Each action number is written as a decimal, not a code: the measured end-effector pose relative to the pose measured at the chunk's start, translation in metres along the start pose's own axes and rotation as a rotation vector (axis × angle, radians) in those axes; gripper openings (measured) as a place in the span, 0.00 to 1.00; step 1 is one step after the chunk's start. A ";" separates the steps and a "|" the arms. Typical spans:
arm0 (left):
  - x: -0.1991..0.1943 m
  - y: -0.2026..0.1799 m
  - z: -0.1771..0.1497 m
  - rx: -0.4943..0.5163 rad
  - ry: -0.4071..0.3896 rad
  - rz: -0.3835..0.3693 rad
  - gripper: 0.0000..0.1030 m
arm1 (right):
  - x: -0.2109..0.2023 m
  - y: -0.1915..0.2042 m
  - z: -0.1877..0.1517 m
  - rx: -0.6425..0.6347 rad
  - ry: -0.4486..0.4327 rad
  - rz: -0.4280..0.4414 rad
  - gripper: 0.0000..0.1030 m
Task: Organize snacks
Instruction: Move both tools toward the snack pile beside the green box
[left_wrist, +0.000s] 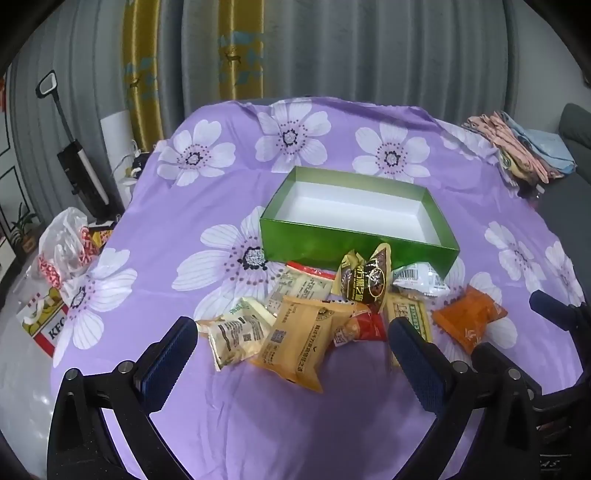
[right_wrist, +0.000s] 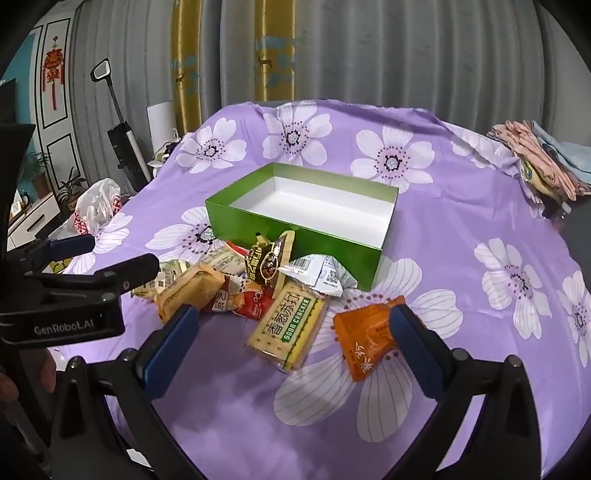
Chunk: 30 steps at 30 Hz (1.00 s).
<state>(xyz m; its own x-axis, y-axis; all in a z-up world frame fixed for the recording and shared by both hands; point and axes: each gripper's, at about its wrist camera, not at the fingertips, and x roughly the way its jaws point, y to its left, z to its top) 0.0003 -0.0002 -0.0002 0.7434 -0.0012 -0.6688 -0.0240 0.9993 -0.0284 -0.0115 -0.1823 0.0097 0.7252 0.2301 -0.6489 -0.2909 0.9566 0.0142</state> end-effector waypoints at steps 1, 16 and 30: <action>0.000 0.000 0.000 0.000 0.003 0.000 0.99 | 0.000 0.000 0.000 -0.002 0.002 -0.001 1.00; 0.010 -0.003 -0.004 0.002 0.030 -0.014 0.99 | 0.008 -0.001 0.000 0.009 0.030 -0.005 1.00; 0.031 0.015 -0.012 -0.062 0.098 -0.187 0.99 | 0.017 -0.015 -0.008 0.022 0.054 0.011 1.00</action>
<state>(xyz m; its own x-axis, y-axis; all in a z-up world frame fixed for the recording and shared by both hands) 0.0153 0.0139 -0.0301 0.6704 -0.1931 -0.7164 0.0647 0.9771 -0.2029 0.0000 -0.1940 -0.0078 0.6870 0.2309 -0.6890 -0.2846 0.9579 0.0373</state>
